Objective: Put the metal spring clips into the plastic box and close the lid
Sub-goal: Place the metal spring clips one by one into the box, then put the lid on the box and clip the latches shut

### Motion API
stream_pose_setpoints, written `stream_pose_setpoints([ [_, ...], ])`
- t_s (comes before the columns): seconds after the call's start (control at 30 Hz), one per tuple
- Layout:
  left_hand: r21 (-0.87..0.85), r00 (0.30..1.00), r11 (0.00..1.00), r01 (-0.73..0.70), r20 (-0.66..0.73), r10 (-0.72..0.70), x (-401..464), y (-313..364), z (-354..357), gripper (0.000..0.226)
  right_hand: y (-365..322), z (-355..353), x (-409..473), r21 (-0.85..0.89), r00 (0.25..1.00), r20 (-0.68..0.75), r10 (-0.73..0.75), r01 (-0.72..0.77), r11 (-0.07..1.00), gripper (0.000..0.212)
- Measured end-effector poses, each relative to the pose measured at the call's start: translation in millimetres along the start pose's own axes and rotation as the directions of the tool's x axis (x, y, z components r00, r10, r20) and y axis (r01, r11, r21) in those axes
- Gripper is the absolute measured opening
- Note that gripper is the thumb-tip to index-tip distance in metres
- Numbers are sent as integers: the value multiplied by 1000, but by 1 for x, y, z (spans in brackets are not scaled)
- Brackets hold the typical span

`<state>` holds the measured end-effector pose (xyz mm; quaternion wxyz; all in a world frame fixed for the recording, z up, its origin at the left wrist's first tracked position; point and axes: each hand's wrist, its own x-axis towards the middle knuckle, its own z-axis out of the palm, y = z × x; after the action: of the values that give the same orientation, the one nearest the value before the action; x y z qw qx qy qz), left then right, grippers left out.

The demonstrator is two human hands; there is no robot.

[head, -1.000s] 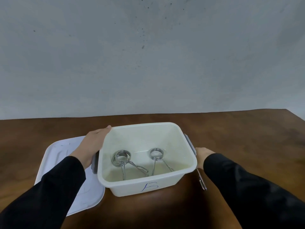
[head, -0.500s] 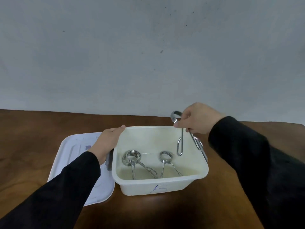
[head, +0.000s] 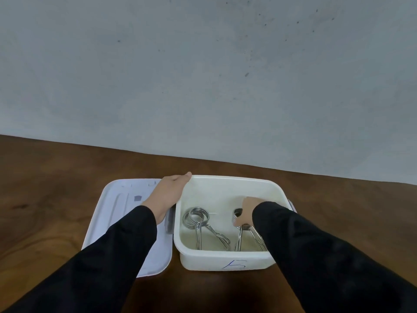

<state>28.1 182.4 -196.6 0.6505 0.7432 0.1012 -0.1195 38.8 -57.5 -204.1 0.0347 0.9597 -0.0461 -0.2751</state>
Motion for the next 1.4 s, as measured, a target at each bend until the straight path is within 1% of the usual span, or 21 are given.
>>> stream_pose_setpoints([
  [0.1,2,1000,1000,-7,-3,7,1,-1,0,44,2,1,2,1,1000,-6,14,-14,1000,67],
  [0.23,20,1000,1000,6,22,-6,2,-1,-2,48,6,-12,-7,19,998,-68,-16,17,1000,55],
  [0.3,25,1000,1000,10,23,-11,0,0,-4,56,8,-24,-20,-6,984,-173,-32,31,999,53],
  [0.33,21,1000,1000,6,1,-6,-1,0,-5,58,9,-30,-27,25,972,-231,-43,50,998,50],
  [0.4,14,996,1000,-28,-89,29,-6,-3,-7,52,8,-38,-43,168,942,-324,-83,144,975,48],
  [0.43,61,985,996,-63,-155,72,-12,-6,-10,46,6,-39,-53,231,920,-376,-105,203,951,48],
  [0.47,167,968,981,-96,-214,131,-17,-13,-14,39,1,-39,-64,276,894,-430,-124,261,925,48],
  [0.53,417,933,902,-110,-270,238,-30,-33,-23,25,-12,-34,-84,312,840,-517,-164,363,878,48],
  [0.63,652,906,751,-104,-249,342,-55,-67,-34,10,-36,-18,-113,331,799,-563,-210,451,829,46],
  [0.67,736,901,666,-122,-199,385,-64,-79,-36,11,-43,-13,-120,335,788,-577,-217,470,817,44],
  [0.73,870,887,445,-213,-19,462,-82,-104,-40,21,-56,-4,-134,319,758,-608,-237,507,801,42],
  [0.77,896,888,363,-255,69,454,-92,-114,-42,27,-62,1,-139,307,743,-618,-257,529,791,41],
  [0.83,910,888,267,-316,185,420,-106,-134,-45,32,-72,12,-148,279,721,-629,-290,558,781,39],
  [0.87,910,871,230,-345,219,439,-109,-143,-48,32,-77,17,-150,260,704,-642,-303,572,778,40],
  [1.07,924,826,80,-375,293,481,-118,-153,-48,31,-86,43,-144,115,600,-711,-366,614,781,42],
  [1.13,927,831,108,-360,266,489,-122,-142,-48,25,-85,44,-144,123,593,-718,-365,624,772,41],
  [1.2,929,796,179,-325,167,581,-126,-123,-48,9,-84,43,-145,175,614,-707,-352,633,754,39],
  [1.27,904,800,375,-207,-65,597,-130,-95,-53,32,-82,41,-148,223,628,-701,-337,642,734,34],
  [1.3,855,777,484,-186,-174,605,-135,-77,-57,38,-81,40,-150,246,625,-708,-328,654,715,29],
  [1.37,713,664,649,-265,-353,659,-144,-45,-68,29,-74,35,-153,314,603,-746,-283,693,649,19],
  [1.4,639,616,696,-328,-414,670,-149,-27,-72,27,-69,31,-154,356,588,-773,-238,713,604,18],
])
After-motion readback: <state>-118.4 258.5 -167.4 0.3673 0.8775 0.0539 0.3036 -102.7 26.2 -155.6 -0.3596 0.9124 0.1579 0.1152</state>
